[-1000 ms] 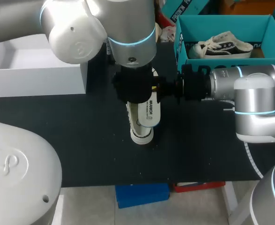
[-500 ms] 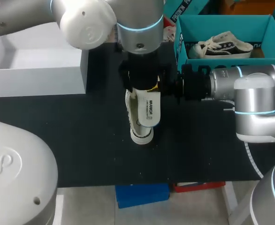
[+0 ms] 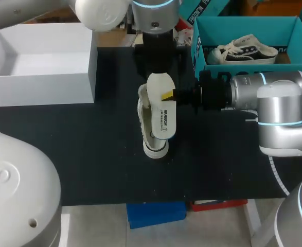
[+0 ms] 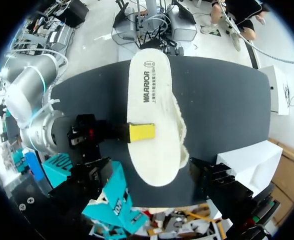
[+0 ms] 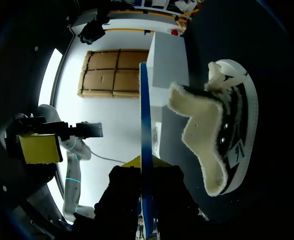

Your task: Take the shoe out of the shoebox, open the shoe tongue, remove and reinsert the insole, then place the shoe into the shoebox

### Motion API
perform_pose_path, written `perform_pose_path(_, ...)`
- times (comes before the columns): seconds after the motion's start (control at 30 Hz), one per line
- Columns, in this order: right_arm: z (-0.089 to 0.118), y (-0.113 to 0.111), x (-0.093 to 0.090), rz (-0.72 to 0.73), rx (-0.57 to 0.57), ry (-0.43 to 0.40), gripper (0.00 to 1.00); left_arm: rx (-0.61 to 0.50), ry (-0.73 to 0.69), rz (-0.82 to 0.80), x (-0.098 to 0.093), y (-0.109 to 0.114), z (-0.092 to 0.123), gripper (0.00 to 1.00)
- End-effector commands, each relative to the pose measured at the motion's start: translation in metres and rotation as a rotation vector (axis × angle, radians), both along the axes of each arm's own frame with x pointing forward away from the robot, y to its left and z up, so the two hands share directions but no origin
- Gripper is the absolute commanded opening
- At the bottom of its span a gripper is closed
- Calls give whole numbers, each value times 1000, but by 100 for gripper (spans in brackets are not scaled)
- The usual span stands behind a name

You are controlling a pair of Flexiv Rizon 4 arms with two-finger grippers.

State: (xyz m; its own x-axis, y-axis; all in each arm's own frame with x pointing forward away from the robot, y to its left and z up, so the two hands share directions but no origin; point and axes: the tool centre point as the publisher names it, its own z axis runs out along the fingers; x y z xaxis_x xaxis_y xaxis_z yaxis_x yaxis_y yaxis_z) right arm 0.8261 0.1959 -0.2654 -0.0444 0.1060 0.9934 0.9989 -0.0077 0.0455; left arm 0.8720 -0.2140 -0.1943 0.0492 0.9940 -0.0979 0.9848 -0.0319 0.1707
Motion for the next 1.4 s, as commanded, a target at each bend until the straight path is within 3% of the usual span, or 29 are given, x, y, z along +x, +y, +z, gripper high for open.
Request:
perform_pose_path(0.03,0,1,-1,-4,-1,0,0,4,24,1,27,-5,-7,100)
perform_pose_path(0.37,0,1,-1,-4,-1,0,0,-2,43,18,79,-7,-12,100)
perform_pose_path(0.57,0,1,-1,-4,-1,0,0,-3,68,49,93,-10,-14,100)
perform_pose_path(0.73,0,1,-1,-4,-1,0,0,-7,71,47,95,-12,-13,100)
perform_pose_path(0.93,0,1,-1,-4,-1,0,0,-7,72,49,81,-8,-8,100)
perform_pose_path(1.13,0,1,-1,-4,-1,0,0,7,64,63,55,5,-1,100)
perform_pose_path(1.4,0,1,-1,-4,-1,0,0,10,68,91,2,23,-1,100)
